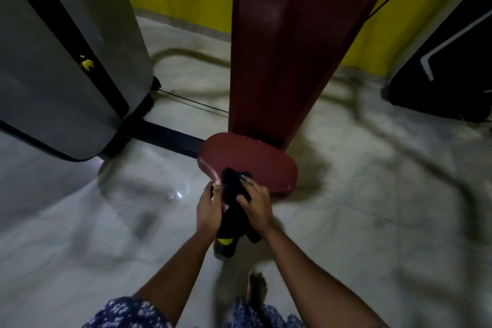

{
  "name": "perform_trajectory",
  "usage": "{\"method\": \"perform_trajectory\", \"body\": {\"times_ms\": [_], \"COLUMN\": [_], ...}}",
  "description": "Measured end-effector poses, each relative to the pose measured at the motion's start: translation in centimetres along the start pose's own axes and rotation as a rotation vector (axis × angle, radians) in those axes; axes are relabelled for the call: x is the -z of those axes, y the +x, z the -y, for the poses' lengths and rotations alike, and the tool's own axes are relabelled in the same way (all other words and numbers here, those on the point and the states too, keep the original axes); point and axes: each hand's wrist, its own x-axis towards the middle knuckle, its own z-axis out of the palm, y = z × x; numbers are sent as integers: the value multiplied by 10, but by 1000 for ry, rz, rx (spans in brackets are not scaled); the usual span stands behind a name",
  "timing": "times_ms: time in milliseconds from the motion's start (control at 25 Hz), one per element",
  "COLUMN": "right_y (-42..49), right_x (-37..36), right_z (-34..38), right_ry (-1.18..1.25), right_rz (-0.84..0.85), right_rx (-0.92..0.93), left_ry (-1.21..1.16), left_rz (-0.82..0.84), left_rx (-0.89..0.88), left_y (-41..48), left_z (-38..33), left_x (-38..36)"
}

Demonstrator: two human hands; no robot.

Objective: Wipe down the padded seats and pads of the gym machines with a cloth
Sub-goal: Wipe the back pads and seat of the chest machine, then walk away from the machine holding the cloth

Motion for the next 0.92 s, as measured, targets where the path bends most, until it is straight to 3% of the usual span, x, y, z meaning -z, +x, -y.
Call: {"method": "perform_trajectory", "body": {"times_ms": [240, 480, 640, 920], "right_y": [-57, -91, -103, -65], "right_x": [52, 68, 43, -63], "right_z": [71, 131, 182, 288], "right_ry": [185, 370, 403, 355], "right_rz": [-248, -483, -456, -147], "right_rx": [20, 42, 142, 355], "left_ry": [-15, -203, -305, -545], "left_rz": [50, 174, 139, -177], "left_rx": [-202, -313, -334, -258], "left_y": [-48, -83, -87, -58], "left_z": [-43, -90, -87, -23], "left_x": [52, 105, 166, 319]}}
